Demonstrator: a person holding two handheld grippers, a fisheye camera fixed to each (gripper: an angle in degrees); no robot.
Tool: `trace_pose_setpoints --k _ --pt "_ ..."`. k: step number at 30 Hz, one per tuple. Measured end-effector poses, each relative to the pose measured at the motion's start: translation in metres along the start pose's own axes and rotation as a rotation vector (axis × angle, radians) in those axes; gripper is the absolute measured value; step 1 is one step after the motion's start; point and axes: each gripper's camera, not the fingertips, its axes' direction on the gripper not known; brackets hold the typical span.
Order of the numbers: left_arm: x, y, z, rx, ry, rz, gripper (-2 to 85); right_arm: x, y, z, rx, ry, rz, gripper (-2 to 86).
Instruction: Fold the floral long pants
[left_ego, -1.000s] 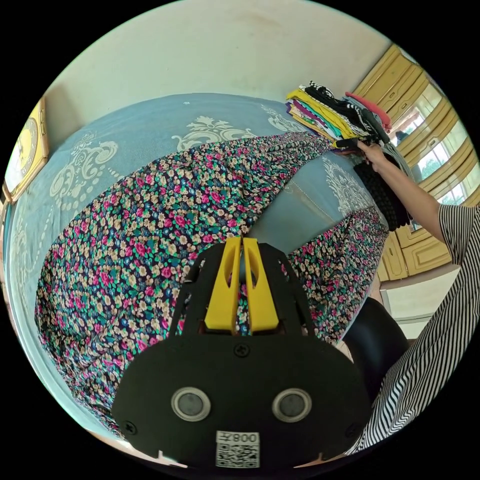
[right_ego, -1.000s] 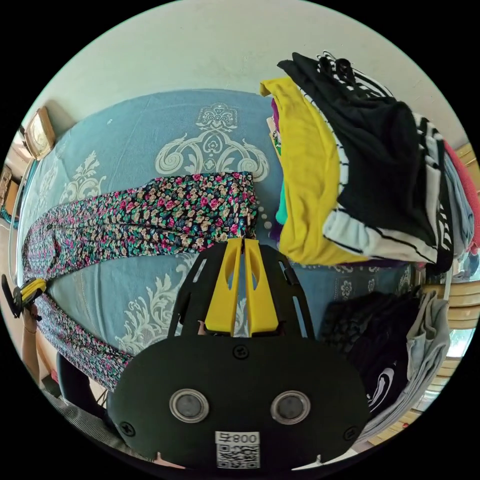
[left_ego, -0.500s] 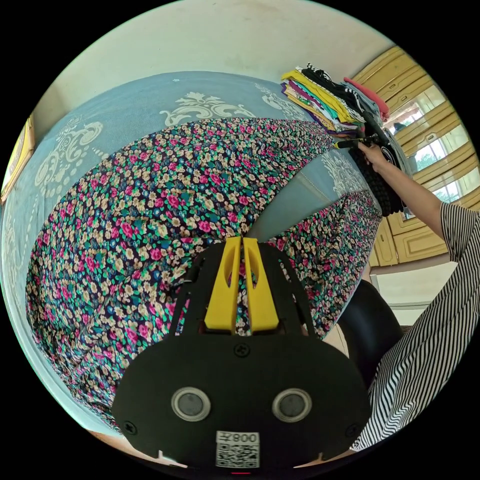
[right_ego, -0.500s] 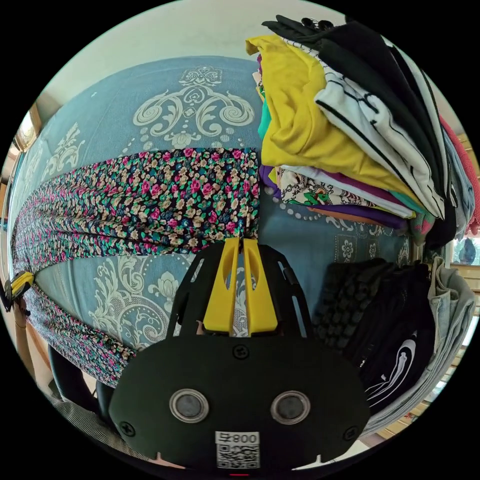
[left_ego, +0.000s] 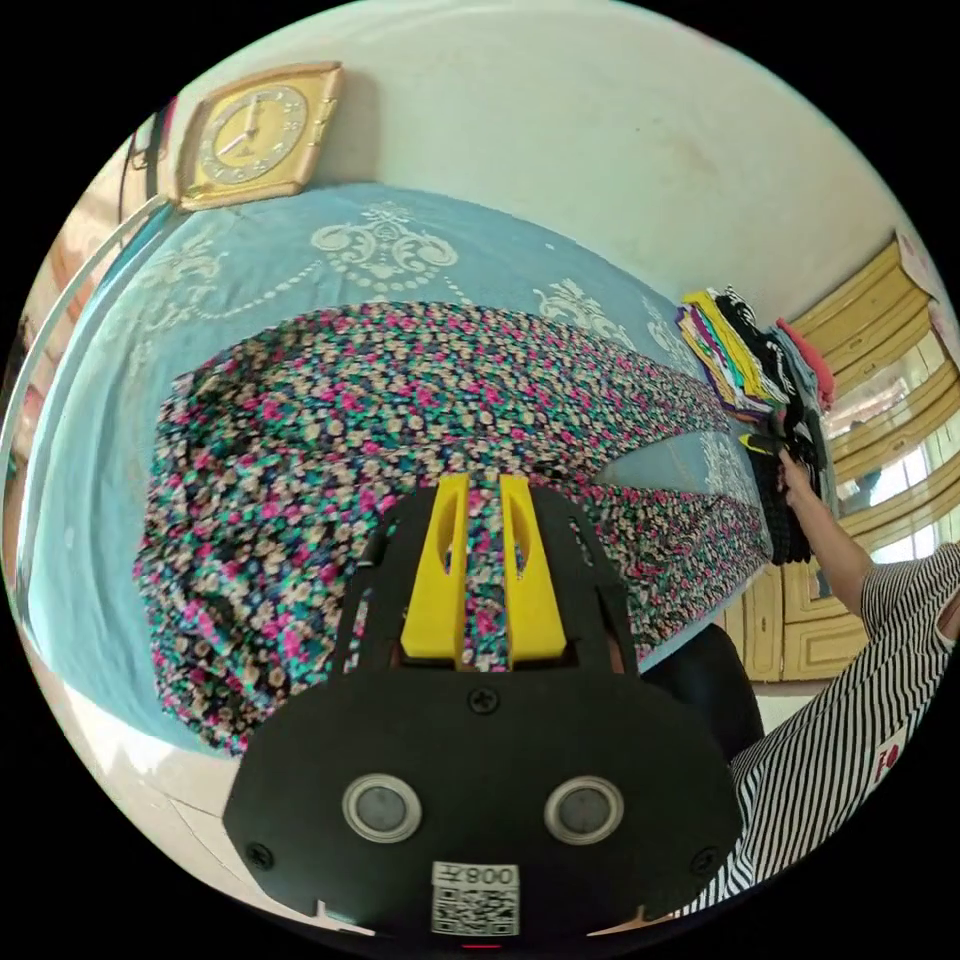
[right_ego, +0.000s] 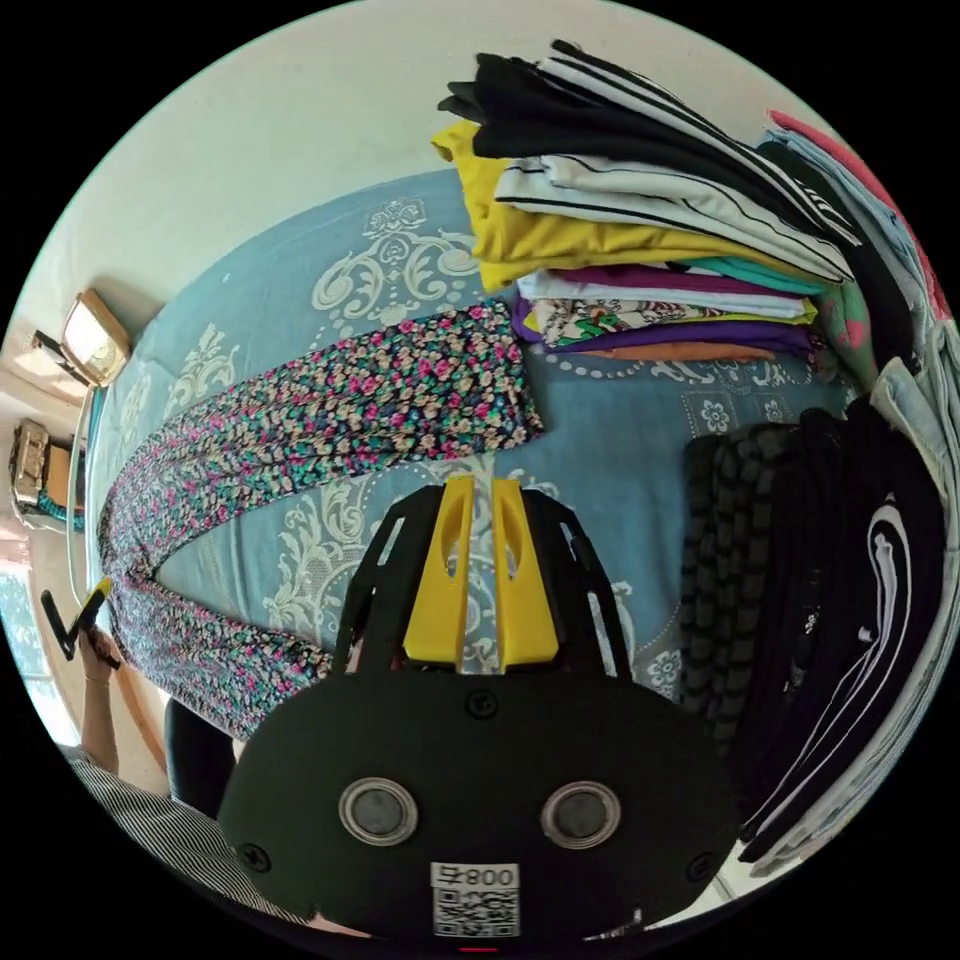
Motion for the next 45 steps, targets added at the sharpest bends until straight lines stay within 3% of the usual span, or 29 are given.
trace_pose_setpoints --k 5,11,16,19,28,36,41,45 --pt "-0.074 -0.001 -0.068 0.088 -0.162 -0.195 7.3 -0.080 0.034 0.034 -0.012 -0.171 -0.265 4.3" --pt "-0.130 -0.031 -0.097 0.106 -0.121 -0.300 8.5 -0.252 0.026 0.079 0.033 -0.351 -0.675 5.3" --pt "-0.149 -0.058 -0.100 -0.015 -0.239 -0.251 8.7 -0.376 0.016 0.137 0.008 -0.248 -0.917 5.6" --pt "-0.156 -0.060 -0.095 -0.120 -0.303 -0.217 8.1 -0.402 0.021 0.174 -0.023 -0.191 -0.946 5.5" --pt "-0.143 -0.047 -0.137 -0.112 -0.409 -0.008 2.2 -0.410 0.077 0.242 -0.023 -0.107 -0.953 1.0" --pt "-0.169 -0.057 -0.184 0.004 -0.451 -0.063 2.2 -0.413 0.094 0.249 0.097 -0.068 -0.898 0.1" --pt "-0.198 -0.049 -0.173 -0.096 -0.444 -0.113 5.2 -0.417 0.100 0.292 -0.042 -0.051 -0.860 0.1" --pt "-0.213 -0.026 -0.188 -0.034 -0.377 -0.140 7.0 -0.401 0.118 0.292 0.006 -0.138 -0.797 1.1"
